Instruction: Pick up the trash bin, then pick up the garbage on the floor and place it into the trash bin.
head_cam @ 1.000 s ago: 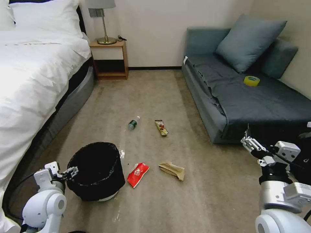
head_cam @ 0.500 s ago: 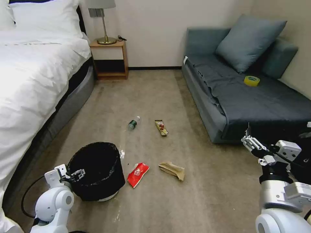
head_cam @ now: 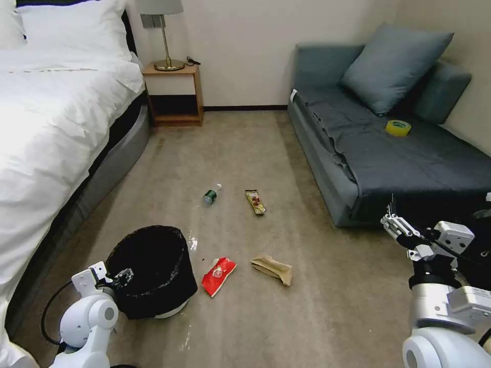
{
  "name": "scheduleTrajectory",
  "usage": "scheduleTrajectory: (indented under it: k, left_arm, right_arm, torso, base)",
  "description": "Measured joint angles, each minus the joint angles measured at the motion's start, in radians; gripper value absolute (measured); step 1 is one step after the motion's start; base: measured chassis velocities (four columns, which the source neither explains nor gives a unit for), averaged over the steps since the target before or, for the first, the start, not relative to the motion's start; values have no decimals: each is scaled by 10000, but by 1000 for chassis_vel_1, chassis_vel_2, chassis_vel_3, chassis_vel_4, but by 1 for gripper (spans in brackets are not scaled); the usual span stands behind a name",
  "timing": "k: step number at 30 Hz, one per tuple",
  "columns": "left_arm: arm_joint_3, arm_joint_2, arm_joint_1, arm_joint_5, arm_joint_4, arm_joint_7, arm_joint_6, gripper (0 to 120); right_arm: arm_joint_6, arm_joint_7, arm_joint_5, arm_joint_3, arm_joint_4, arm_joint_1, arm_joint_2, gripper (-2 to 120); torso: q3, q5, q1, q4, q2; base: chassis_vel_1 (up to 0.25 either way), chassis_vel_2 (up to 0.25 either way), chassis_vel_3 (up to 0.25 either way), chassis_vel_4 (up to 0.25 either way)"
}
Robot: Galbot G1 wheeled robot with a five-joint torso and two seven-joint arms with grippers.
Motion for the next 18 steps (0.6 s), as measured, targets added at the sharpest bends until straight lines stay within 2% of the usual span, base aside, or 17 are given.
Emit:
scheduleTrajectory:
  k: [2,3,7,9,12,18]
  left_arm:
    - [-1,-4,12,-123,10,-30,-2,43]
    - [-1,-4,12,-123,10,-30,-2,43]
    - [-36,-9,87,-393,-86,-122,-1,26]
    - [-50,-9,106,-501,-127,-160,3,22]
    - [-116,-10,146,-724,-207,-228,24,8]
    - [-316,-27,157,-993,-310,-280,68,4]
  right_arm:
    - [45,-3,-13,21,1,-22,3,100]
    - [45,-3,-13,21,1,-22,3,100]
    - [121,-7,-16,84,49,-75,-8,100]
    - [137,-8,-16,89,63,-78,-11,100]
    - [158,-10,-20,88,115,-103,-10,100]
    - [168,-11,4,92,220,-123,-39,100]
  torso:
    - [0,-1,0,0,1]
    - [0,-1,0,0,1]
    - [1,-8,0,0,0]
    - [2,-9,0,0,0]
    - [3,-13,0,1,-2]
    - [5,-23,2,-4,-4]
  base:
    - [0,0,0,0]
    - [0,0,0,0]
    - [0,0,0,0]
    - [0,0,0,0]
    - [0,0,0,0]
    - [0,0,0,0]
